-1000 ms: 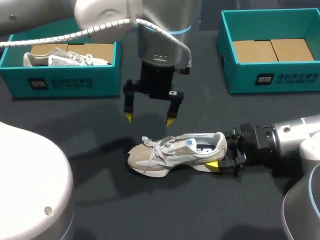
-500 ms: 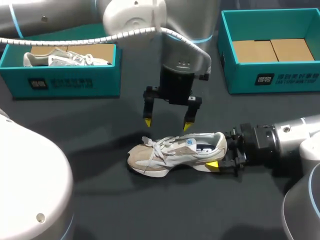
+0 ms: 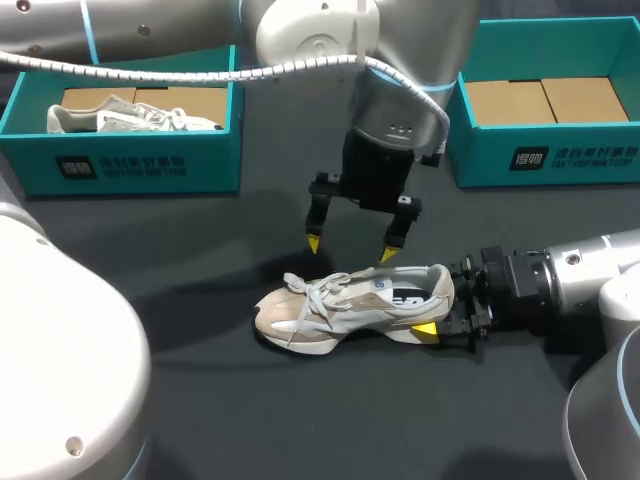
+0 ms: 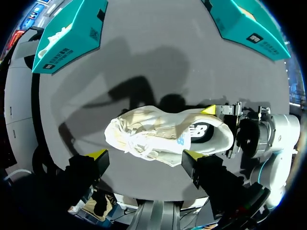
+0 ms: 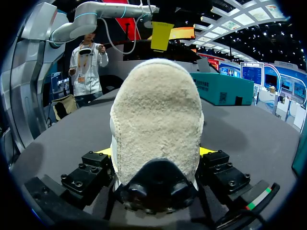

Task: Take the shoe out of the shoebox, open the shoe tongue, remove and reinsert the insole, then place the shoe into the shoebox

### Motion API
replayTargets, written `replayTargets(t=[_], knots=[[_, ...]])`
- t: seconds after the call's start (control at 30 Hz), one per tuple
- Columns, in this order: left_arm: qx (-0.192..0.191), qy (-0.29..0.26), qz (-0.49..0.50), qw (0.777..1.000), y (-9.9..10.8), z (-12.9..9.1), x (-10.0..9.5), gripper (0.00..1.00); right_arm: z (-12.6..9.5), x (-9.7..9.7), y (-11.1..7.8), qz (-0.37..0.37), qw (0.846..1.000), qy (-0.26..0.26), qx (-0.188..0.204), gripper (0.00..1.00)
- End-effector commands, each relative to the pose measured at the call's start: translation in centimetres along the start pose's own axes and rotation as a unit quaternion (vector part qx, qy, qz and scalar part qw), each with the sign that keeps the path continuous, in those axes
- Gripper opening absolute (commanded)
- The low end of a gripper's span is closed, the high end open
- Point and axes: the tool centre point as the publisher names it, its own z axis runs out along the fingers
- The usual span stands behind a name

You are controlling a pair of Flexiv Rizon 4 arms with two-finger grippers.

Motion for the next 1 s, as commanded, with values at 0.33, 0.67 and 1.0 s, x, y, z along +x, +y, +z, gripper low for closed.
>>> replayTargets(t=[0.33, 0.67, 1.0], knots=[[-0.03, -0.034, -0.008, 0.999, -0.4, 2.1, 4.3, 1.0, -0.1, 0.1, 0.0, 0.0, 1.0, -0.001, 0.002, 0.0], [-0.053, -0.059, -0.027, 0.996, -0.3, 4.2, 5.5, 1.0, -0.1, 0.1, 0.0, 0.0, 1.0, -0.001, 0.002, 0.0], [-0.053, -0.078, -0.041, 0.995, -0.2, 5.7, 5.8, 1.0, -0.1, 0.1, 0.0, 0.0, 1.0, -0.001, 0.002, 0.0]])
